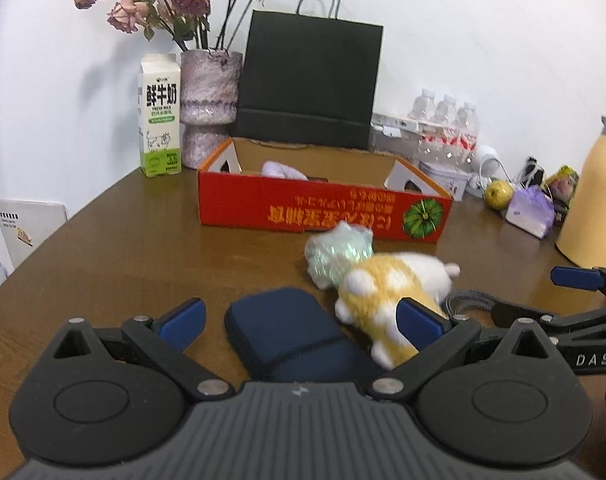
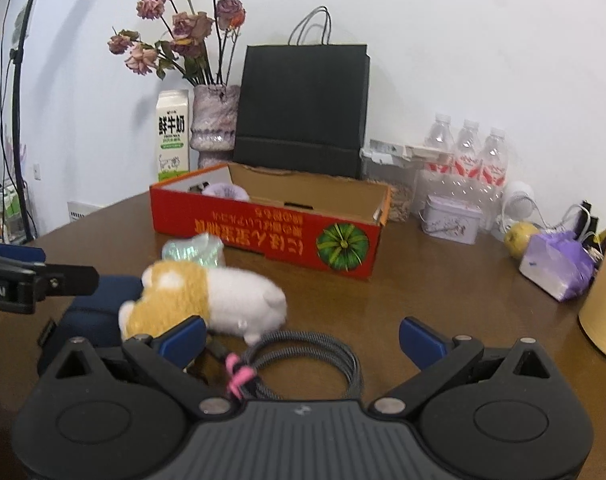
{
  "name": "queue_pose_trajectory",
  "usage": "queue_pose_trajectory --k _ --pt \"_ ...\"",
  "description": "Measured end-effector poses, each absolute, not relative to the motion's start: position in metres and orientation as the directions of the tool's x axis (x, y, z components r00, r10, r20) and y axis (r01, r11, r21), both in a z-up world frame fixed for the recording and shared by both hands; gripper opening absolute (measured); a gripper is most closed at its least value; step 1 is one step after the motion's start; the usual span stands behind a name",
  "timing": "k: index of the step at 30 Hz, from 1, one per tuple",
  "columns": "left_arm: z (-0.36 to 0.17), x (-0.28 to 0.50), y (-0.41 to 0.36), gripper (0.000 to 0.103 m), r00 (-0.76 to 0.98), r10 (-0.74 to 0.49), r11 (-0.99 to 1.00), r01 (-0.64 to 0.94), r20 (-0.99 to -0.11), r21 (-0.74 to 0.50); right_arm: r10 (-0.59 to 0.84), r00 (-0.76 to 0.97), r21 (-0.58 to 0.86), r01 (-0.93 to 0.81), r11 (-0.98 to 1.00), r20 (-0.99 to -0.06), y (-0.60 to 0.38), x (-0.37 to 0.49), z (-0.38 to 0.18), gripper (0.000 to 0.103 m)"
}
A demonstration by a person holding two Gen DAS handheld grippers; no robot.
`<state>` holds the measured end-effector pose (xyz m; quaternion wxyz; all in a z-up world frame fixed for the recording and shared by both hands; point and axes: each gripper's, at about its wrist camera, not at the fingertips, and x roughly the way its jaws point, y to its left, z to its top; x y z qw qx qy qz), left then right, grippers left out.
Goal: Organize objects
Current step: 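Move both open grippers back from the box toward the loose items, then grasp the black braided cable with the right gripper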
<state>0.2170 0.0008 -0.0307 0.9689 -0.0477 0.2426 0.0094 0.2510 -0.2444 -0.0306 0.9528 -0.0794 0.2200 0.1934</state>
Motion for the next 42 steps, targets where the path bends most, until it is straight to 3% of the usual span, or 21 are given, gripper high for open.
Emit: queue_pose_trajectory --k 6,18,23,33,35,42 --pt "-0.038 0.208 -0.007 0.103 0.883 -0.009 0.999 -0.016 -0.468 -0.050 0.324 0.802 -0.056 -0.404 0.913 -0.502 -0.250 0.247 -0.049 0.103" --pt "-0.040 0.210 0.000 0.103 0.877 -0.045 0.995 -0.005 -0.479 -0.102 0.292 0.753 -0.057 -0.400 0.915 -0.590 -0.234 0.281 -0.060 0.103" --pt "-0.040 0.209 0.000 0.103 0.878 -0.051 0.994 -0.001 -0.477 -0.108 0.314 0.700 0.014 -0.399 0.917 -0.642 -0.234 0.300 -0.067 0.103" --pt "-0.042 0.211 0.000 0.103 0.874 -0.042 0.994 -0.012 -0.483 -0.107 0.313 0.698 0.013 -0.399 0.917 -0.645 -0.227 0.308 -0.066 0.103" --pt "-0.042 0.211 0.000 0.103 0.875 -0.039 0.994 -0.015 -0.483 -0.107 0.321 0.701 0.020 -0.401 0.916 -0.637 -0.228 0.307 -0.065 0.095" --pt "-0.043 0.211 0.000 0.103 0.872 -0.035 0.994 -0.021 -0.489 -0.109 0.317 0.731 0.012 -0.389 0.921 -0.604 -0.231 0.296 -0.062 0.093"
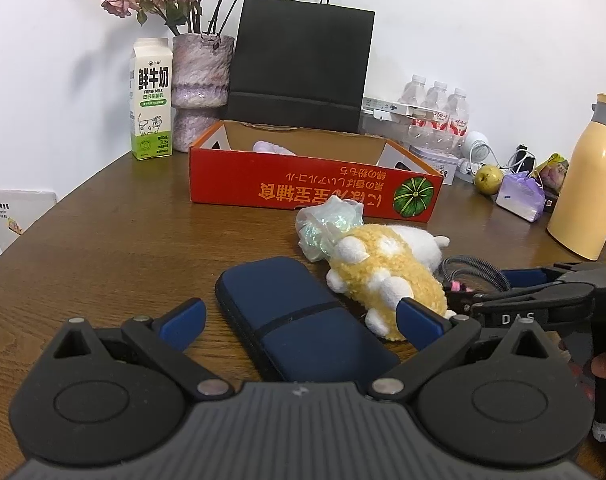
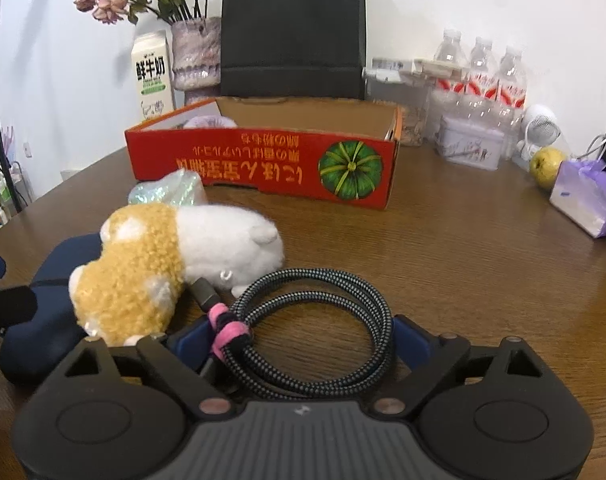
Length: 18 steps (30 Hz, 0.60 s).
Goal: Organize objects
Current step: 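Grasp the black braided cable with the right gripper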
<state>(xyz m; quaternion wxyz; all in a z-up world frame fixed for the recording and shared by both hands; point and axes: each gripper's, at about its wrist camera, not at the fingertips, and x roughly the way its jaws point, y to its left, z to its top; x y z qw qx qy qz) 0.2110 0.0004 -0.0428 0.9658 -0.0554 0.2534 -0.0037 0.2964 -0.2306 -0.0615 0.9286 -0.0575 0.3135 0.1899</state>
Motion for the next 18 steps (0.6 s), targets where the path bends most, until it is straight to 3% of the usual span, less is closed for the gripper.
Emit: queue_pose_trajectory --k 18 --pt "-0.052 0.222 0.000 0.103 0.828 0.005 0.992 -0.074 -0.560 -0.100 0.265 0.855 -0.010 -0.301 0.954 -0.446 -0.249 0.253 -0.044 0.093"
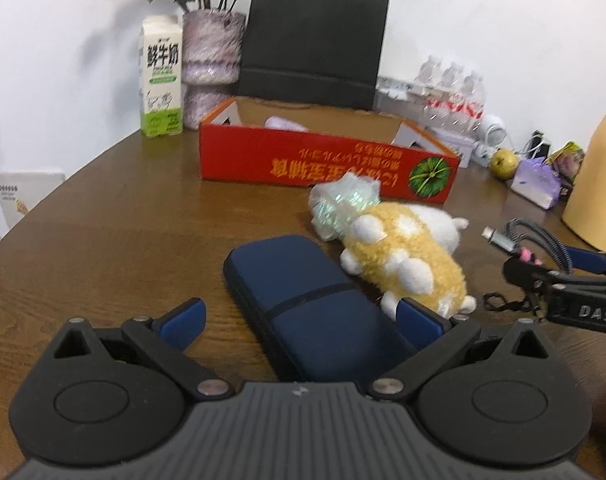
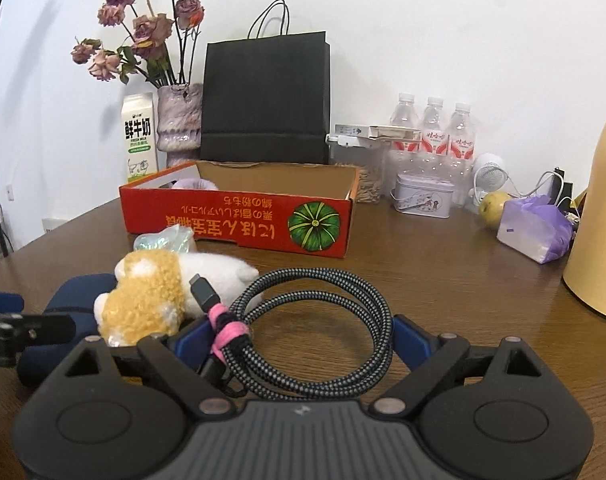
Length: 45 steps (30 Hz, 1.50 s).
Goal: Organize objects
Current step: 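Grasp the black braided cable with the right gripper, then grasp the navy zippered case with the left gripper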
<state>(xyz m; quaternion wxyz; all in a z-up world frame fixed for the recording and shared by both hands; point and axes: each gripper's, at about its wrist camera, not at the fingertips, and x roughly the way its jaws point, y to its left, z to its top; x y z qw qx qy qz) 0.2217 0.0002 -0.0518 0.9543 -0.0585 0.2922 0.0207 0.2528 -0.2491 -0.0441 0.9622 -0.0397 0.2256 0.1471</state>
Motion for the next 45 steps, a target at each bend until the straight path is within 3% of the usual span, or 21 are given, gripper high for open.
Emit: queue_pose_trajectory --k 15,21,30,33,36,45 --pt "-0.053 0.254 -0.021 0.103 0.765 0.140 0.973 -0.223 -0.628 -0.055 0.301 0.882 0.014 -0.318 0.948 -0.362 -0.259 0.238 -0.033 0.093" --pt "-0.060 0.261 -0.025 0.094 0.737 0.153 0.971 -0.236 -0.658 -0.039 0.321 0.884 0.017 -0.336 0.942 -0.341 -0.260 0.232 -0.030 0.093" --pt "-0.058 0.240 -0.004 0.077 0.761 0.087 0.992 -0.128 -0.643 -0.017 0.338 0.878 0.014 -0.355 0.935 -0.339 -0.258 0.229 -0.030 0.093" --pt "-0.059 0.235 0.009 0.079 0.750 0.101 0.993 -0.118 -0.653 0.018 0.341 0.876 0.008 -0.360 0.933 -0.340 -0.257 0.228 -0.030 0.093" --pt "-0.061 0.229 0.020 0.088 0.752 0.114 0.992 -0.123 -0.650 0.033 0.341 0.875 0.005 -0.362 0.932 -0.344 -0.256 0.229 -0.031 0.093" --pt "-0.060 0.243 0.021 0.092 0.775 0.058 0.998 -0.066 -0.630 0.012 0.331 0.871 -0.022 -0.363 0.931 -0.363 -0.250 0.231 -0.036 0.093"
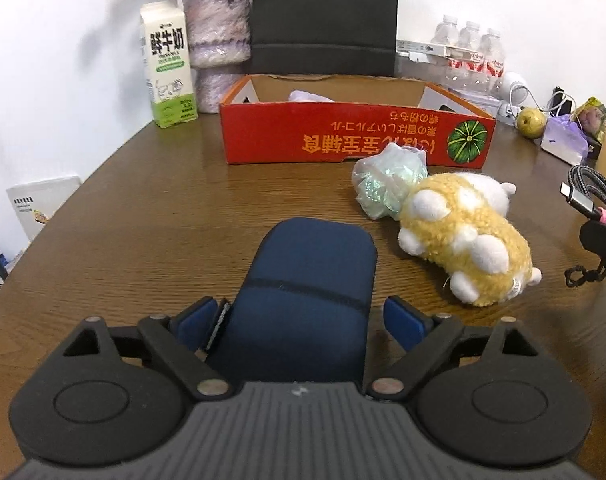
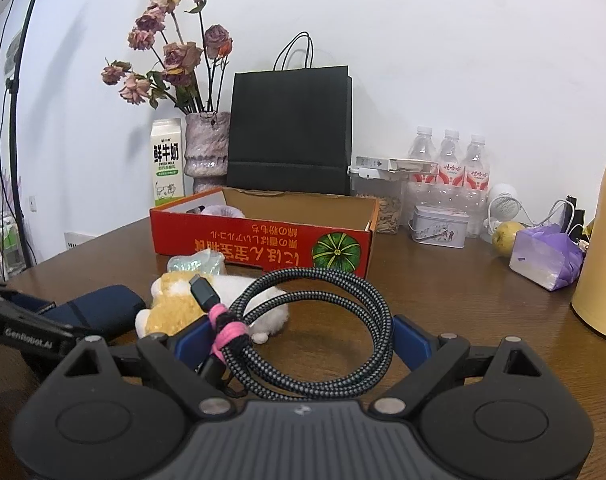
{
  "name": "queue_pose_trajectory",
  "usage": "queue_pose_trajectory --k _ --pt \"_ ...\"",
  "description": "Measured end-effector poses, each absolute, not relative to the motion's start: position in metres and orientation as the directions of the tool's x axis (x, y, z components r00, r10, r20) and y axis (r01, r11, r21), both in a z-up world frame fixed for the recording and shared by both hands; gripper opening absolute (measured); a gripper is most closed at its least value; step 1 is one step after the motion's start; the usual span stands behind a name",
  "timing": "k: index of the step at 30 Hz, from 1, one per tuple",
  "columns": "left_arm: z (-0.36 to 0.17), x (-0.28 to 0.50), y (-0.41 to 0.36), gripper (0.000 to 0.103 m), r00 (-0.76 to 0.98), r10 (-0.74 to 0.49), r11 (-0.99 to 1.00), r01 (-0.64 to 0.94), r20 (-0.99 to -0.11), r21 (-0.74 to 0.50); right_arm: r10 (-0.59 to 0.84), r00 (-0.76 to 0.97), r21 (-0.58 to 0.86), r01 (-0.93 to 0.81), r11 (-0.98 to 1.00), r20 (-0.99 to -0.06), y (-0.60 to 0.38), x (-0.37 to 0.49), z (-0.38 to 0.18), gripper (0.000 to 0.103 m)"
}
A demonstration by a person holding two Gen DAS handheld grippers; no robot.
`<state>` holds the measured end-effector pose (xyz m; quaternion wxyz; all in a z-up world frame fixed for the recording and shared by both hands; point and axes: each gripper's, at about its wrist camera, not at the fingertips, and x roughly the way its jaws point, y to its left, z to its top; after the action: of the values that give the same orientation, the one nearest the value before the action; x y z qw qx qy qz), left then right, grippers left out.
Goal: Organize objects
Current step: 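Grasp the navy zippered case with the left gripper, then carry the navy case with the left gripper while the right gripper carries the cable over the box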
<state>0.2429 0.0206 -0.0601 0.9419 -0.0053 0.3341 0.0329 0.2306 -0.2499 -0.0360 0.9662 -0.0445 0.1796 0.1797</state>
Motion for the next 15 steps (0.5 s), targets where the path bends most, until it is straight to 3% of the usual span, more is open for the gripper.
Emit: queue_pose_trajectory --k 4,8,15 --pt "-0.064 0.242 0.022 0.077 0.777 0.057 0.998 -0.065 -0.627 0.009 0.327 0.870 -0.033 -0.364 0.931 -0.369 -0.248 0.231 -0.037 0.093" --pt "-0.062 0.234 0.023 0.069 0.788 0.056 0.997 -0.075 -0.613 -0.006 0.323 0.869 -0.037 -0.362 0.931 -0.375 -0.247 0.231 -0.038 0.093" --pt "-0.055 0.219 0.020 0.066 0.824 0.066 0.997 -0.083 -0.563 -0.005 0.320 0.868 -0.044 -0.363 0.931 -0.379 -0.246 0.231 -0.039 0.093"
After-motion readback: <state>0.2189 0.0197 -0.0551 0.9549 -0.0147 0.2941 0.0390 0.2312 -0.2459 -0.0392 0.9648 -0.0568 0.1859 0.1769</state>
